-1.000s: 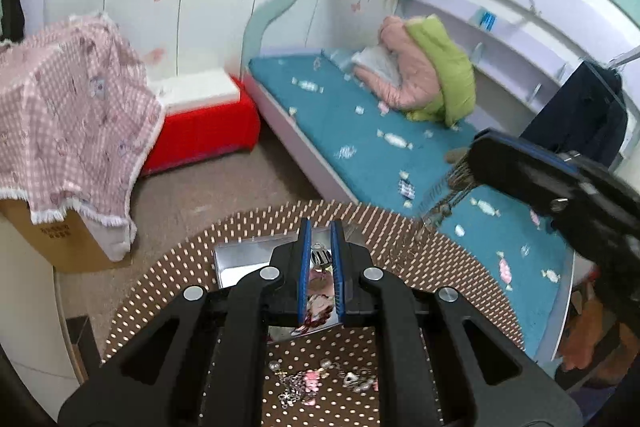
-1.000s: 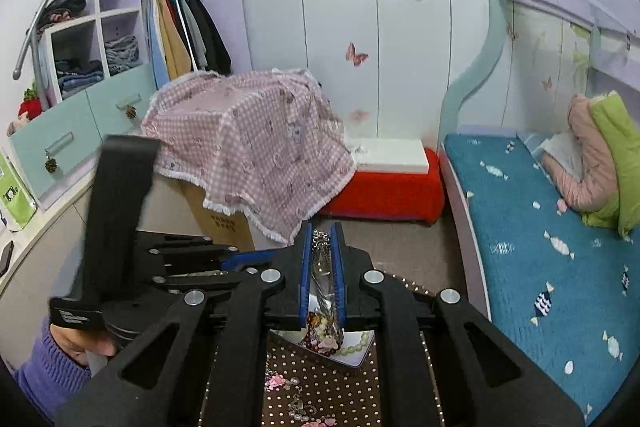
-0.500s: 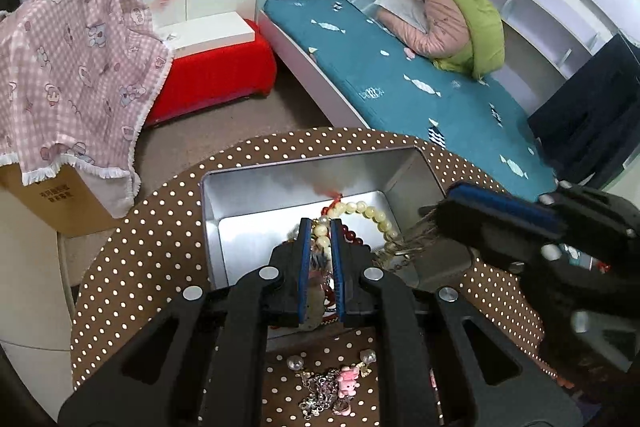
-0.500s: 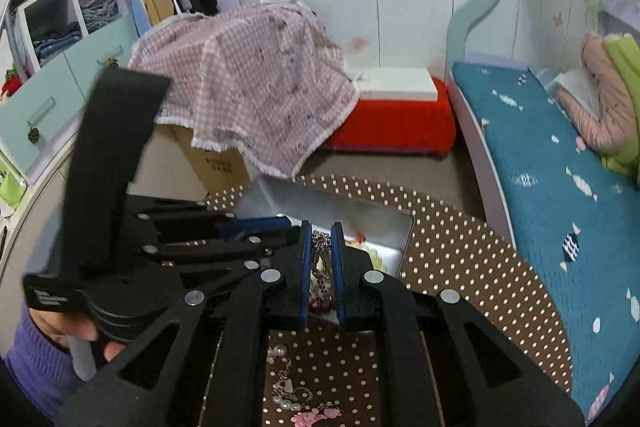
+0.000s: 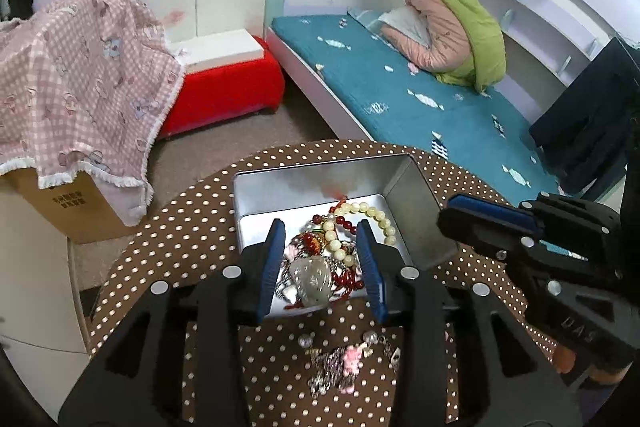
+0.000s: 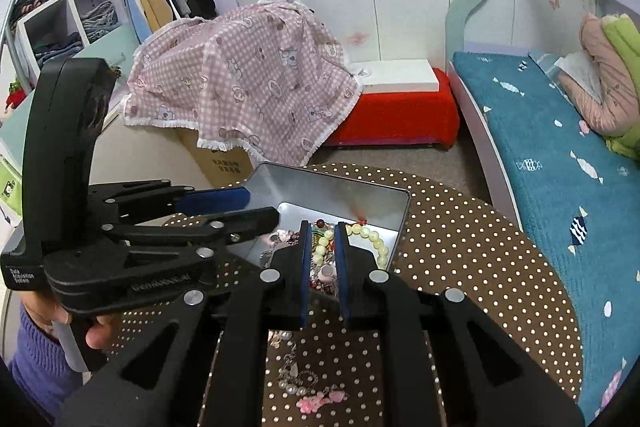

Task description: Organize jewelry

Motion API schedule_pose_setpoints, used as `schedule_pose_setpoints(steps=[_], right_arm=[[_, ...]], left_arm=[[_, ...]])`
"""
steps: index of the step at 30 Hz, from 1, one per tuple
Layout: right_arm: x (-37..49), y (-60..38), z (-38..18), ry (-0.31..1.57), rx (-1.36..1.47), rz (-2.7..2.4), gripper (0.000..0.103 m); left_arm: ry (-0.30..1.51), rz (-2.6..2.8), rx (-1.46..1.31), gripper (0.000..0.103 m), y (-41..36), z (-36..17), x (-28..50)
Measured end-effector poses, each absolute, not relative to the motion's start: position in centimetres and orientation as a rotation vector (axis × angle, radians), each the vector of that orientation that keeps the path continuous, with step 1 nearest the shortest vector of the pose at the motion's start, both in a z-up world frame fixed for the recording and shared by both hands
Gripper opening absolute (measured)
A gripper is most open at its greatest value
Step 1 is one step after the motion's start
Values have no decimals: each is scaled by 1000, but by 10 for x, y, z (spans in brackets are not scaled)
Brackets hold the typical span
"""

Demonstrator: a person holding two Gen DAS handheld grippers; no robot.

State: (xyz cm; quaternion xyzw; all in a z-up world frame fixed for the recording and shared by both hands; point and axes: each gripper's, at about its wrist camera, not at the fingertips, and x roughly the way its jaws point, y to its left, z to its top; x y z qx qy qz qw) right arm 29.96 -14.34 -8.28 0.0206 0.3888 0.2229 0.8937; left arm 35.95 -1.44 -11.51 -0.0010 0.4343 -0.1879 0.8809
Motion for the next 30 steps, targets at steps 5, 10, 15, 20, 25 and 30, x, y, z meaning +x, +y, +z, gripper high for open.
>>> schedule_pose_setpoints(steps=[5,10,15,20,25,30], right_arm=[[271,-151,-73,770,29,466,19],[242,-157,-83,758,19,445,27],[218,-160,-111,796,10,421,31],[206,-166,-132,841,57,424,32],[198,-175,-144,857,80,423,37],[196,-181,-150,862,94,428,38]], left_arm=[[829,-364,24,56,-2,-102,324],[797,-333,50,63,8,-110,287],[815,-332,83,64,5,-138,258],[868,-348,81,63,-2,-170,248],[886,-324,77,63,-3,-185,249],[891,-324,73,63,-6,-188,255]])
